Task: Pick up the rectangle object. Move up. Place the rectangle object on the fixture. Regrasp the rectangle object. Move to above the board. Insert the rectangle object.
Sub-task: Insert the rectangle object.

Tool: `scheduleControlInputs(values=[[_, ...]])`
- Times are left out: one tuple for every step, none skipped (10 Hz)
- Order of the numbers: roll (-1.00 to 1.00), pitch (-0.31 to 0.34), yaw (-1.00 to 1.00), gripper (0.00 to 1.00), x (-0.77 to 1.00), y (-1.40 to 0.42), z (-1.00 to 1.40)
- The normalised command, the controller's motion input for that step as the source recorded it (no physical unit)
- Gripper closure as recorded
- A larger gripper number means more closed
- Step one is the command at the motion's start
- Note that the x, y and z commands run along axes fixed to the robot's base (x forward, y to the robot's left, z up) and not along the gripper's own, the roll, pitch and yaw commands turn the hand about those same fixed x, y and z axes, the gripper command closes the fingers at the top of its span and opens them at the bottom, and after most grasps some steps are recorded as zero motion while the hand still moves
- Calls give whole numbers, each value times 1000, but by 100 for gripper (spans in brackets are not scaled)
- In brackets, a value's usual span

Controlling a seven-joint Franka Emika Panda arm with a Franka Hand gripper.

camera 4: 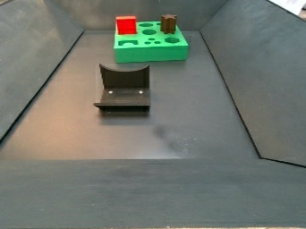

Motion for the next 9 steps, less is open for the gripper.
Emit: scheduleControlInputs(values=[[-47,-74,269,100,77,-491,-386],[-21,-26,137,100,0,-174,-100],[0,-11,0,100,0,-137,-23],[60,-63,0,100,197,-351,-211],[156,-183,-63,100,14,-500,-191],[316,-244,-246,100,0,-714,-266],[217,-220,-234,100,66,-583,-174],[264,-251,-271,100,137,-594,-151],[374,-181,-334,100,263,-589,-117]])
